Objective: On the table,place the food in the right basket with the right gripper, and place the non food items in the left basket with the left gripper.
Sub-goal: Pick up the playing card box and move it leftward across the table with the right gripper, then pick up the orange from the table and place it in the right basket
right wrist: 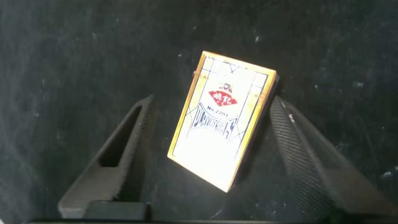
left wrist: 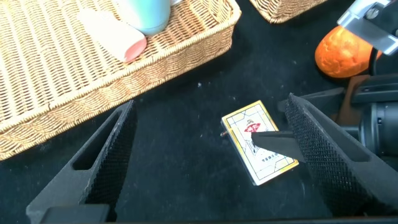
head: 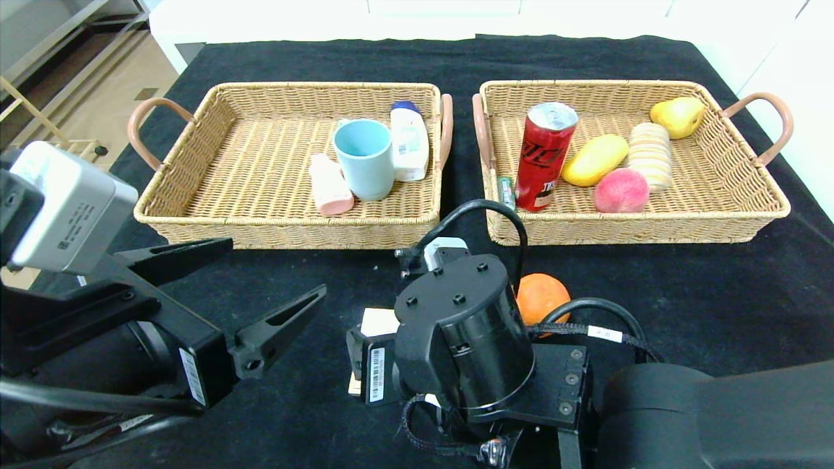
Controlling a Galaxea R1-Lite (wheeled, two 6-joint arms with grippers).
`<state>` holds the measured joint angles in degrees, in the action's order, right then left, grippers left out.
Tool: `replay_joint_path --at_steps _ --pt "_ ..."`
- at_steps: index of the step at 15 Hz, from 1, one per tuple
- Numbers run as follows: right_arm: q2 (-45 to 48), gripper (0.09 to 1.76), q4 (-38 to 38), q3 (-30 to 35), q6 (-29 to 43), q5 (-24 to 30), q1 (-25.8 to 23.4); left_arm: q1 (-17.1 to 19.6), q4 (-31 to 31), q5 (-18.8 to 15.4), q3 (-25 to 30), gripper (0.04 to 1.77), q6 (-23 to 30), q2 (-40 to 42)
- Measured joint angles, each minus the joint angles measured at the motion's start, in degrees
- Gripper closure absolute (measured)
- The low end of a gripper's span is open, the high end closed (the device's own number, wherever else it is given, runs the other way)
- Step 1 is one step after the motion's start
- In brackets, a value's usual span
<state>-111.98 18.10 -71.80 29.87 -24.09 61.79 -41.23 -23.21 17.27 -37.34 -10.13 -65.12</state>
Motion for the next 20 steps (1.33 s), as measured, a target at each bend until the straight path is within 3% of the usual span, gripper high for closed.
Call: replay_joint_path --at_steps 9,20 --pt "5.89 0.25 0.37 1.51 -2.97 -0.11 0.24 -0.04 -0.32 0.06 -0.02 0.09 -0.15 0.13" --pt "18.24 0.17 -2.76 7.58 -12.45 0.13 -6.49 -0.35 0.00 -0.35 0.38 0.09 -0.63 0.11"
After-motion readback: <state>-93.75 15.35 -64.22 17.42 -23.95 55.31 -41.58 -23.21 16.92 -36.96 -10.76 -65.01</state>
